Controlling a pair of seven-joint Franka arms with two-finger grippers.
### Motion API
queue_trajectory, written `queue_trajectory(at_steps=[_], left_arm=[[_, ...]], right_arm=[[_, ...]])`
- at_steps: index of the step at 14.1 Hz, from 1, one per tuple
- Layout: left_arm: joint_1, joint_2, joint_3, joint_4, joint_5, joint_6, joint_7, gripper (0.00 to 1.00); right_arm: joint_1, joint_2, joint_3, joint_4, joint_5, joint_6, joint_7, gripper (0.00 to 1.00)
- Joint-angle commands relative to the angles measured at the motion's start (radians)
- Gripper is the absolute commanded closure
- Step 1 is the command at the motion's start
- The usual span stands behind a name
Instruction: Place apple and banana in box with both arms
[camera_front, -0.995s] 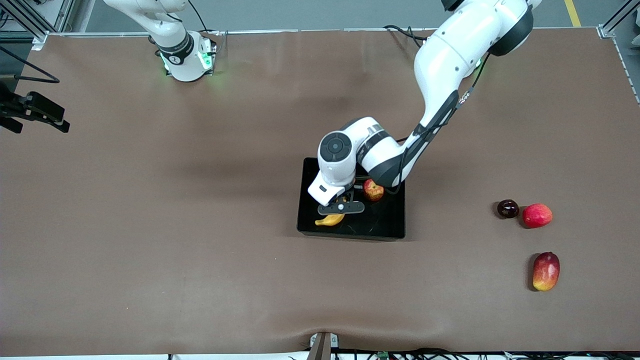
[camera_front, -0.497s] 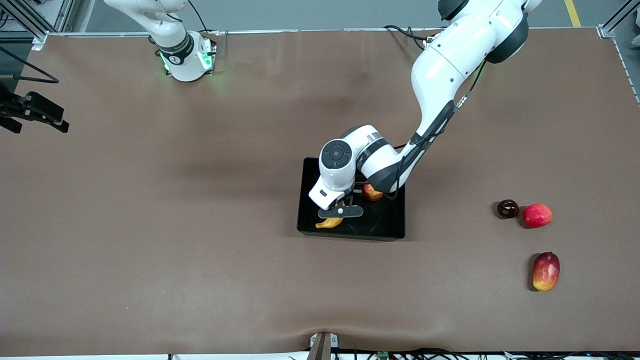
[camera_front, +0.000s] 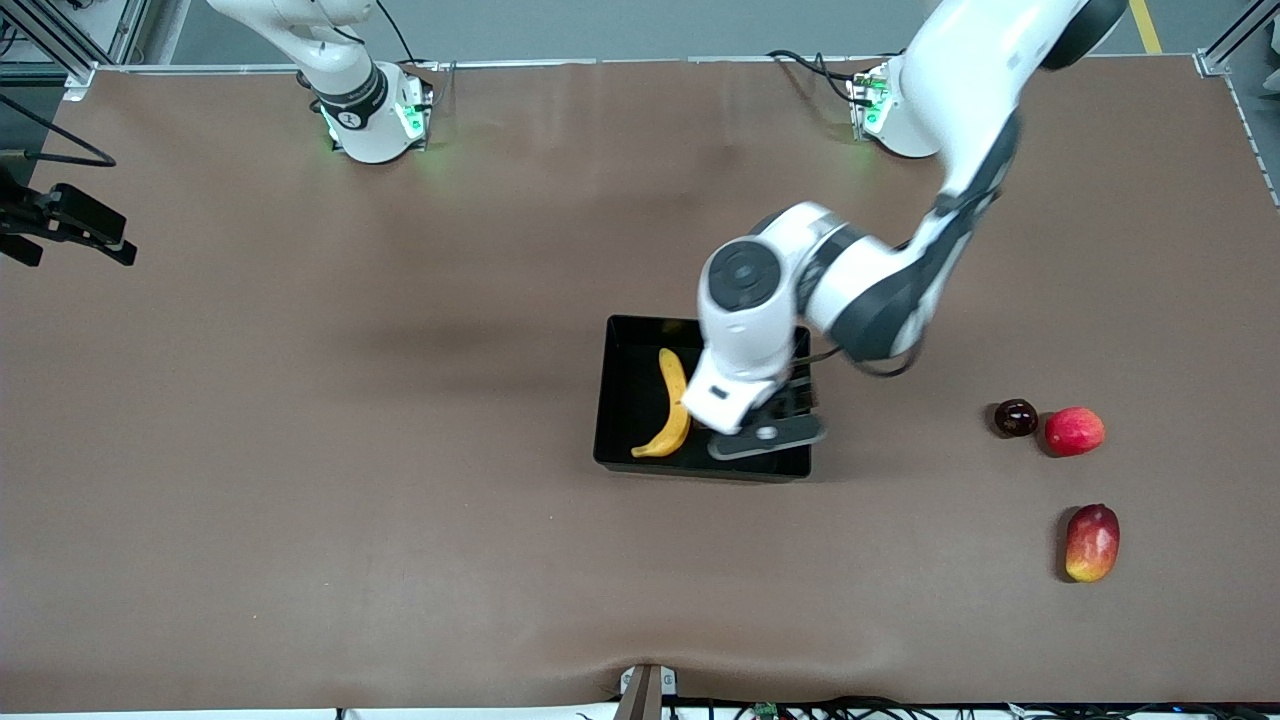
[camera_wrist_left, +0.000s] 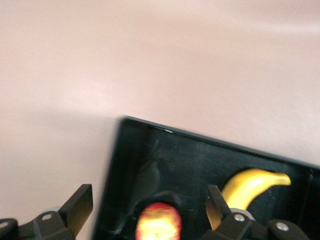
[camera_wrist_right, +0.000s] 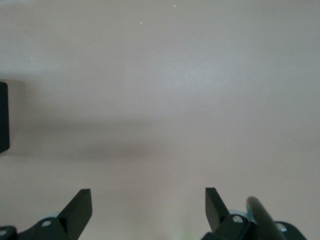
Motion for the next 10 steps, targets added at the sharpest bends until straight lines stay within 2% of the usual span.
queue_trajectory(at_steps=[1,4,10], left_arm=[[0.057,-0.110,-0.002,-0.039,-0.052,-0.086,0.096,0.00],[0.131,-0.195,-0.002,-0.039,-0.097,-0.186,0.187,0.00],[0.270,-0.304,-0.002,-0.039,-0.143,-0.262,0.494,0.00]], right_arm=[[-0.019,0.010,0.004,0.022,0.018,-0.013,-0.004,0.00],[-0.022,0.010,0.004,0.022,0.018,-0.016,-0.006,0.00],[-0.030,0.010,0.004,0.022,0.018,-0.015,-0.007,0.00]])
